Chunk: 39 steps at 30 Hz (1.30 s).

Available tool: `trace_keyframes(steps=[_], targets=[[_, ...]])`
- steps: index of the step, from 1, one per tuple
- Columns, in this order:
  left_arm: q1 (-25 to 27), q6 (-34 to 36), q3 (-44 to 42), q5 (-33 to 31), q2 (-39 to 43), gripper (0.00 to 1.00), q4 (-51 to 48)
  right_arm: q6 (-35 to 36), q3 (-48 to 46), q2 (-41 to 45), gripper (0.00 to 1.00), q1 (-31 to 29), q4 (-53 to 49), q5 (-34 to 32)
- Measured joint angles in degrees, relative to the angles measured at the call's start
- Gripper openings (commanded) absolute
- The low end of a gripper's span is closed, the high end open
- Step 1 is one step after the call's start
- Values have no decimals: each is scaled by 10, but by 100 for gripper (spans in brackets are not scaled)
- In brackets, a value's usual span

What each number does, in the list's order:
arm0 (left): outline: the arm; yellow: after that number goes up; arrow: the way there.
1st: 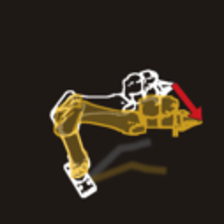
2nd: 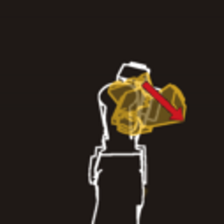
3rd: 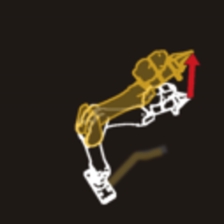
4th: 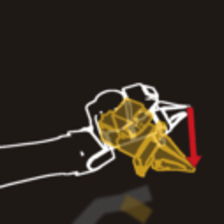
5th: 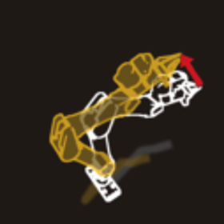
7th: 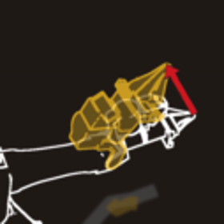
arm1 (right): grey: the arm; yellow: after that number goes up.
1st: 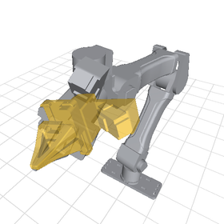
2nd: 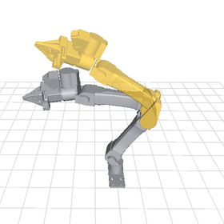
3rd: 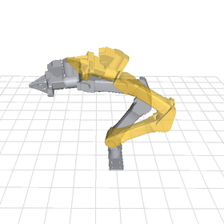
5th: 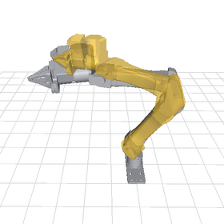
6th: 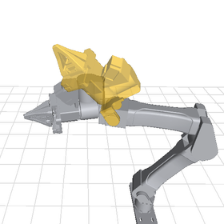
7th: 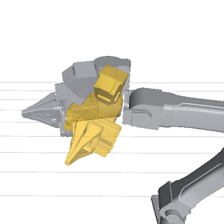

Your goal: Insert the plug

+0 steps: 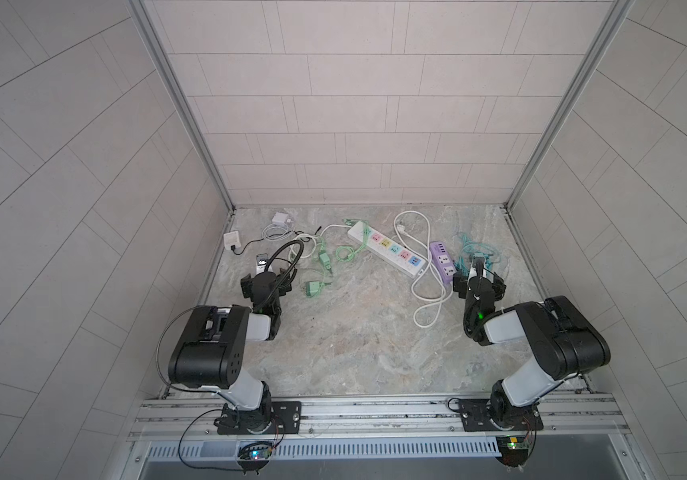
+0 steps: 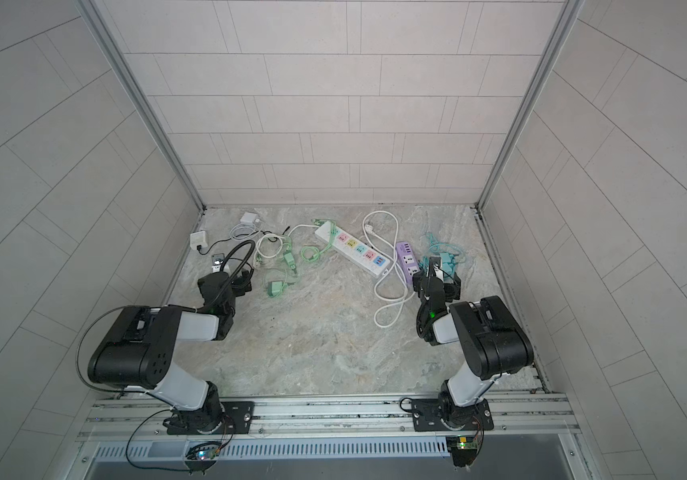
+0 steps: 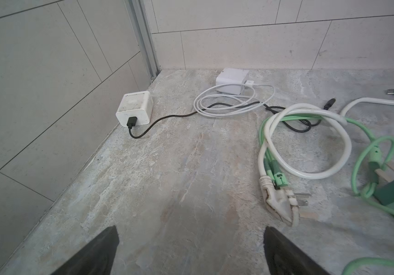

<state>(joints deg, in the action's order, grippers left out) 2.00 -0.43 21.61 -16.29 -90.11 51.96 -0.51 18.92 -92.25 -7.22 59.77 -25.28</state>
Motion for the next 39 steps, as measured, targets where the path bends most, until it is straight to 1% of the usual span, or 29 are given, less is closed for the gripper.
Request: trace_keyframes(steps=[34,39], targets=[[0,0,0,0,0,100,0,0,0,0,99,0,0,0],[0,0,-1,1,0,100,1,-1,-10,0,99,0,23,-5]])
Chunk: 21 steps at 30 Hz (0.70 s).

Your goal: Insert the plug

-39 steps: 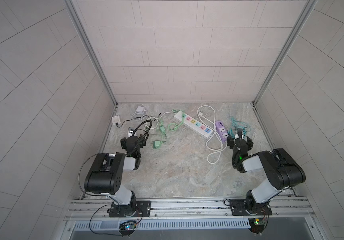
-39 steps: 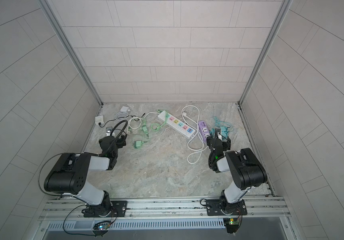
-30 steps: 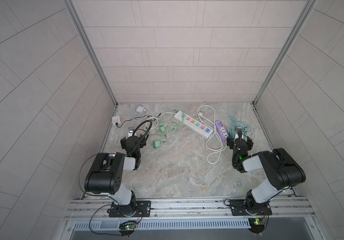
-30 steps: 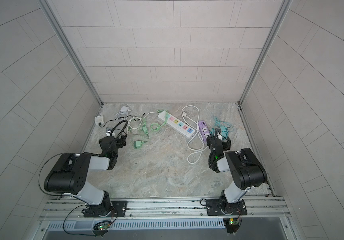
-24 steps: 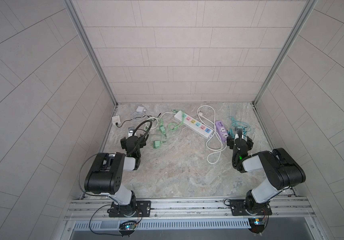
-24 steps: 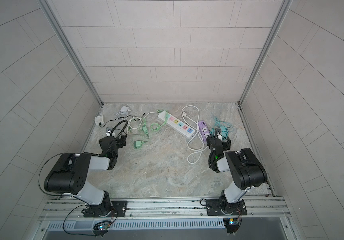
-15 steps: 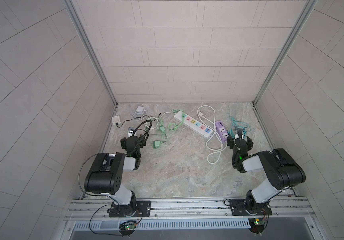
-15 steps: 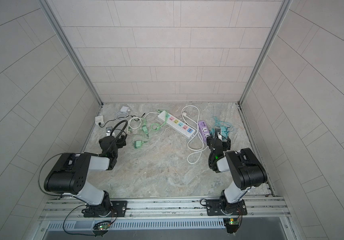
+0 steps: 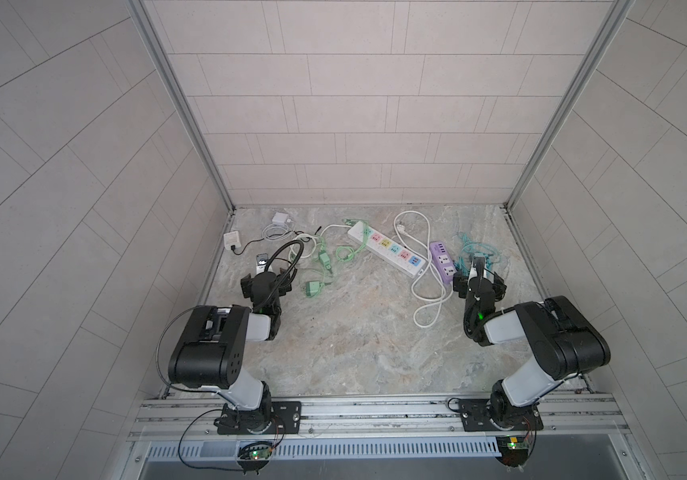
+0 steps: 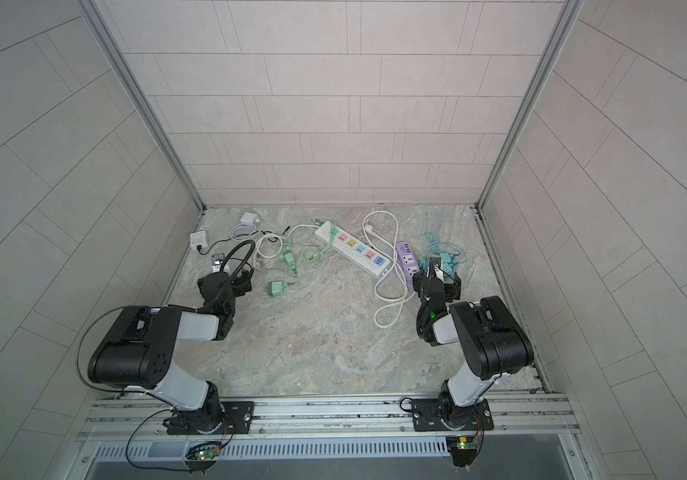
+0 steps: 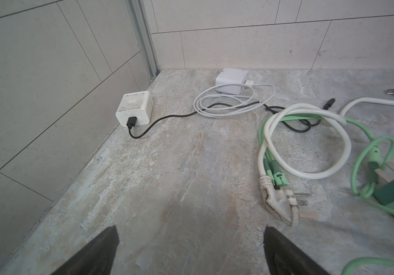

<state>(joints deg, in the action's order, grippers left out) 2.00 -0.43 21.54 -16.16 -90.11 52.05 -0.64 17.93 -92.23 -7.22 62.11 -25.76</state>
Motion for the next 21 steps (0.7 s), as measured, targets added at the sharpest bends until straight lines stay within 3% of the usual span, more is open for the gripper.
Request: trace_keyframes(steps=[5,9,16,21], targets=[[0,1,-24,3,8,100,21,-2,-25,0,99,0,33,-5],[0,3,-48,12,64,100,14,0,-24,37,99,-5,7,-19],[2,-1,-26,53,195,100,-89,-11,16,219,99,-22,-134,-67],[2,-73,45,93,230,100,-216,-72,96,248,99,-23,-296,-37]])
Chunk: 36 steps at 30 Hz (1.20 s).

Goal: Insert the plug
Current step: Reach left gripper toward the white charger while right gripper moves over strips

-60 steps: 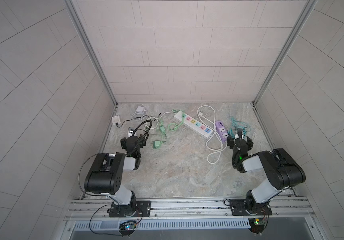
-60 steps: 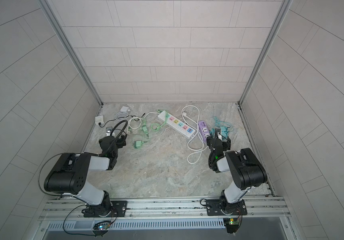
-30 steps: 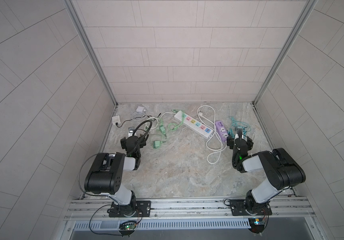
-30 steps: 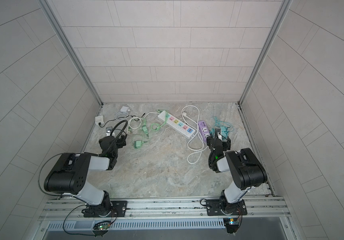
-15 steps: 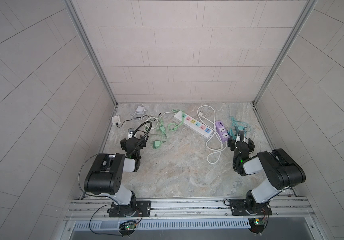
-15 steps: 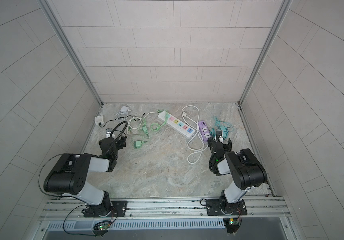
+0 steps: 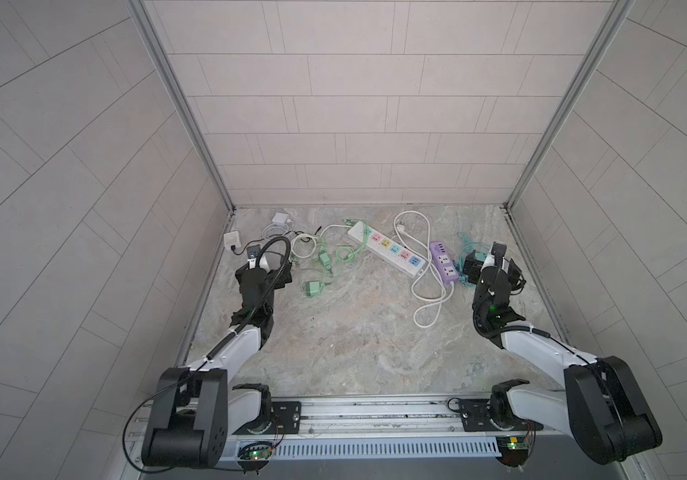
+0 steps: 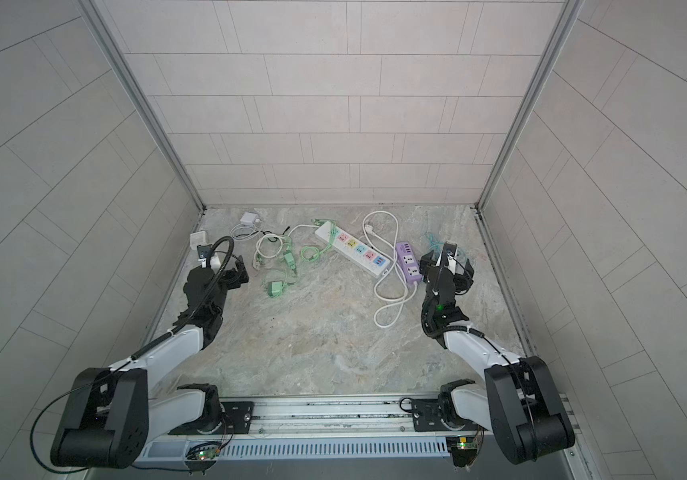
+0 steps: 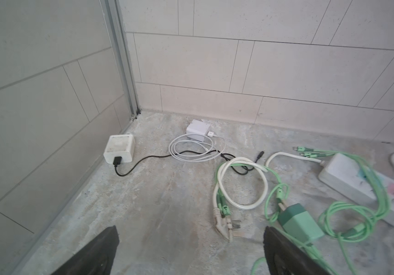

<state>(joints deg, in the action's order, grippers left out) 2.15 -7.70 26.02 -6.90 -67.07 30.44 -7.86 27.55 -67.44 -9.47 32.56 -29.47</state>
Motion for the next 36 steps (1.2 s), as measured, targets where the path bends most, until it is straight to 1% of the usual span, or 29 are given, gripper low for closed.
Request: trace_keyframes(steps=[2,4,5,7,9,13,16,18,21,25,28,31,34,36], targets=[[0,-21,51,16,-3,100,-80,-19,55,-2,99,-2,-87,39],[0,-34,108,25,-15,100,-156,-33,105,-9,99,-10,-153,64],[0,-45,140,22,-28,100,-193,-40,134,-15,99,-17,-189,80],[1,-80,193,-5,-58,100,-249,-56,179,-28,99,-27,-248,114],[1,-111,229,-25,-89,100,-292,-76,213,-46,99,-35,-298,156],[1,-139,268,-26,-150,100,-358,-115,248,-81,99,-52,-372,252],[-3,-151,313,-54,-197,100,-421,-129,252,-97,99,-91,-404,289],[-12,-159,354,-69,-229,100,-454,-130,255,-101,99,-124,-421,298],[-45,-170,438,-73,-287,100,-500,-129,271,-111,99,-175,-444,303],[-94,-194,614,-69,-413,100,-581,-130,285,-122,97,-217,-456,305],[-116,-206,720,-68,-506,100,-629,-130,288,-125,96,-239,-470,303],[-128,-214,776,-73,-581,100,-665,-129,294,-125,94,-256,-483,297],[-129,-214,780,-83,-615,100,-692,-127,298,-125,94,-265,-492,293],[-129,-214,780,-91,-620,100,-702,-125,298,-125,94,-266,-498,290]])
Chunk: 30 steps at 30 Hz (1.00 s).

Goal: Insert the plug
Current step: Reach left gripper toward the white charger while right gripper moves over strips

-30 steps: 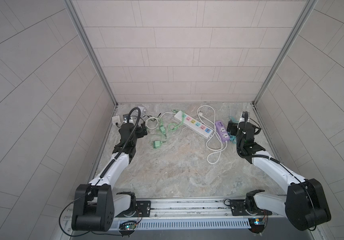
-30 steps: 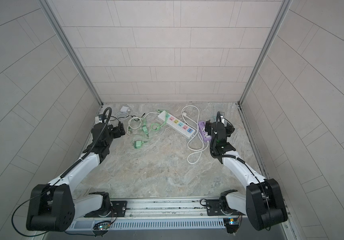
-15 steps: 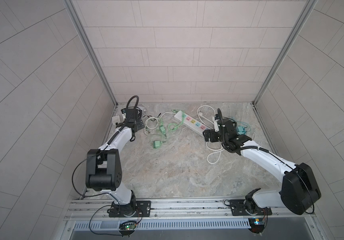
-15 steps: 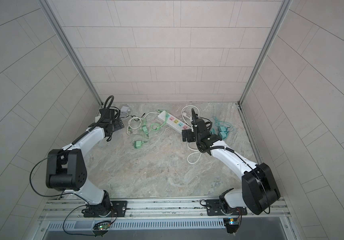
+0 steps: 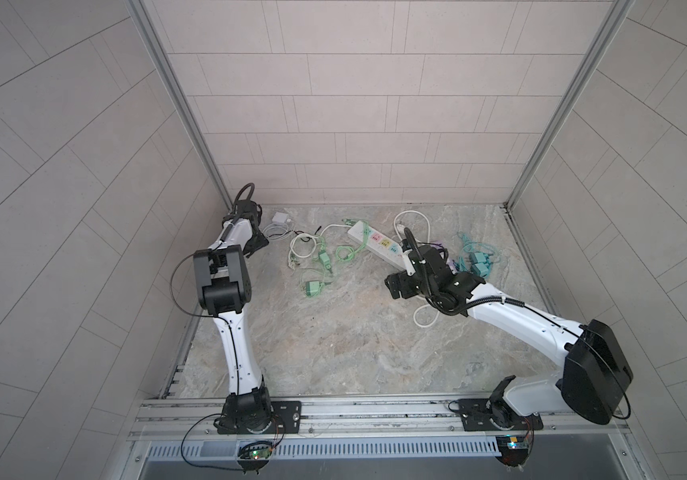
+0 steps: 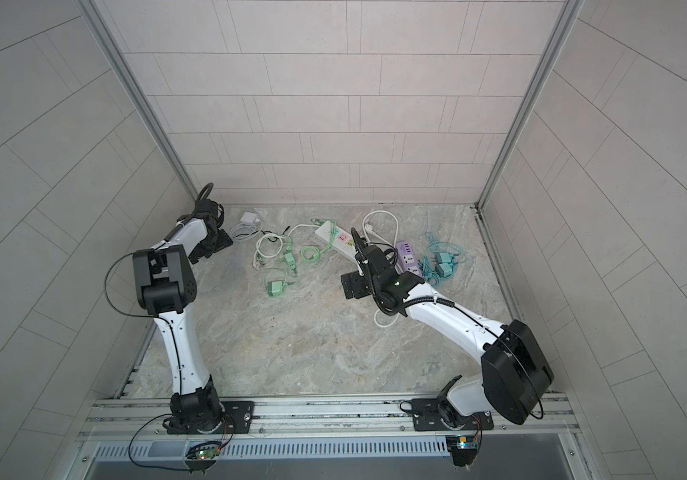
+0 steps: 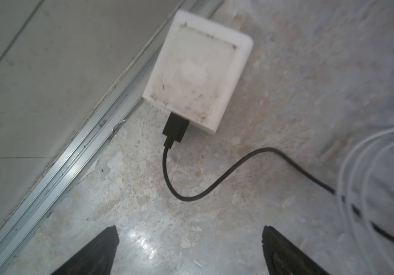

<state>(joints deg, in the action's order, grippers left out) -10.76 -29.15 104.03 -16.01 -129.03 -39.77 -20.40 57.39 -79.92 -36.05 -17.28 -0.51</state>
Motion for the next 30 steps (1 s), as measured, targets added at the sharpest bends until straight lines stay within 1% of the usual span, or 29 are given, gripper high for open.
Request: trace_keyframes(steps=[6,11,16,22,30], targets=[[-7,0,28,-7,1,100,6,3,0,-1,94,0,-15,-17],[-36,1,63,37,0,100,2,0,17,-20,98,0,-39,-27],[-62,13,90,74,-7,100,9,-2,33,-29,99,-1,-58,-29],[-66,38,116,99,-45,100,10,3,53,-29,99,-3,-78,-28],[-71,58,206,146,-108,100,-10,20,63,-23,99,-3,-110,-38]])
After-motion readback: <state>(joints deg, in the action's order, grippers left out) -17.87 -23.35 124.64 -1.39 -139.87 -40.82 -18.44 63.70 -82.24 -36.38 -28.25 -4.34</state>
